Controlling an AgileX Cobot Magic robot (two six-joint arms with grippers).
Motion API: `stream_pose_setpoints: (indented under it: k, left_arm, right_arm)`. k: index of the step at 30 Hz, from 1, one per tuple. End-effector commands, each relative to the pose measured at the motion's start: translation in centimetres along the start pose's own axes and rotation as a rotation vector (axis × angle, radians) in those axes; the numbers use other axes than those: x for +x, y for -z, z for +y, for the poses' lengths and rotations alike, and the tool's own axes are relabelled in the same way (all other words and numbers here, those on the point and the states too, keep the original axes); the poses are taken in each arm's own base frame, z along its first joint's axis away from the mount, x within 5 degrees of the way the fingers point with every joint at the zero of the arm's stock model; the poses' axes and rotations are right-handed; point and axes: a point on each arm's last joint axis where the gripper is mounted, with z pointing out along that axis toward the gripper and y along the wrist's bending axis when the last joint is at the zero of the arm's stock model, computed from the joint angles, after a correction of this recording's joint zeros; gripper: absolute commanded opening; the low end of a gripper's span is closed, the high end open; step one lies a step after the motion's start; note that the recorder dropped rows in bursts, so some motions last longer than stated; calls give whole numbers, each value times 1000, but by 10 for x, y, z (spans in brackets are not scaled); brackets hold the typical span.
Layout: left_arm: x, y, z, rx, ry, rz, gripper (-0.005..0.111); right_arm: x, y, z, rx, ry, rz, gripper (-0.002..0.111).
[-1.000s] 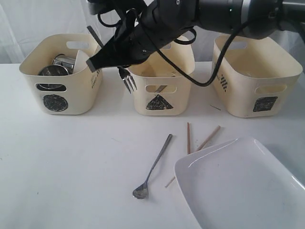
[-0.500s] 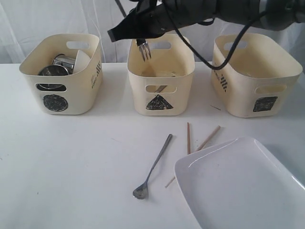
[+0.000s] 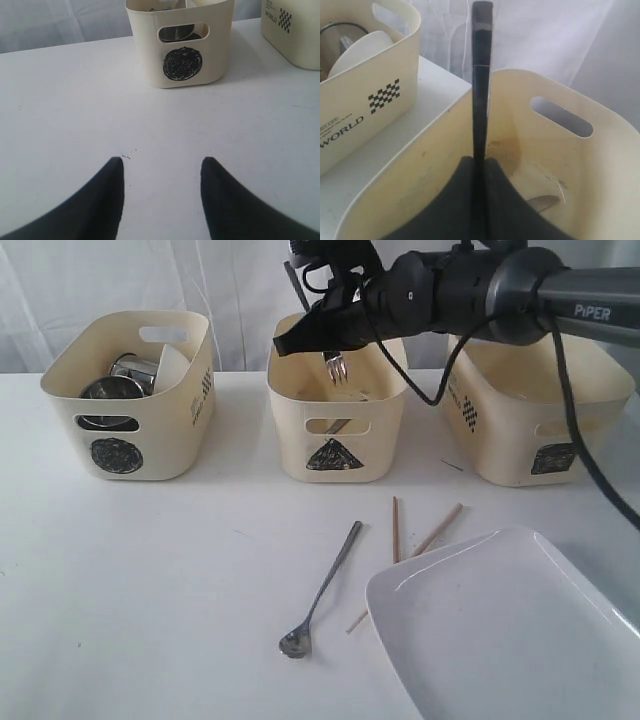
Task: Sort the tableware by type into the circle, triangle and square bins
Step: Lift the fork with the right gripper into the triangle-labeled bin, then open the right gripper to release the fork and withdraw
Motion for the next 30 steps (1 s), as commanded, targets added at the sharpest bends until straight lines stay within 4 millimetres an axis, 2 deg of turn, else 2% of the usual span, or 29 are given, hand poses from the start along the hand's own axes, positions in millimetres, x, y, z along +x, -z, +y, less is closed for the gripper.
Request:
stream_pose_setpoints:
  k: [1, 5, 9, 12, 18, 22, 26, 30]
  left_arm:
    - [0, 0, 0, -1, 13, -8, 52]
    - [0, 0, 0, -1, 13, -8, 52]
    - [0, 0, 0, -1, 13, -8, 52]
    - [0, 0, 0, -1, 13, -8, 52]
    - [0, 0, 0, -1, 13, -8, 52]
    - [0, 0, 0, -1, 13, -8, 52]
    - [0, 0, 0, -1, 13, -8, 52]
    - [0, 0, 0, -1, 13, -8, 52]
  right_arm:
    - [4, -11, -6, 11, 0, 1, 0]
    - [3, -13, -10, 20, -11, -15, 4]
    - [5, -13, -14, 27, -21, -13, 27]
    - [6, -13, -15, 22, -31, 2, 36]
    - [10, -9, -13, -2, -29, 74, 36]
    - [3, 7, -11, -27, -29, 137, 36]
    - [-6, 30, 0, -67, 4, 204, 36]
    - [3, 48, 22, -135, 41, 331, 36]
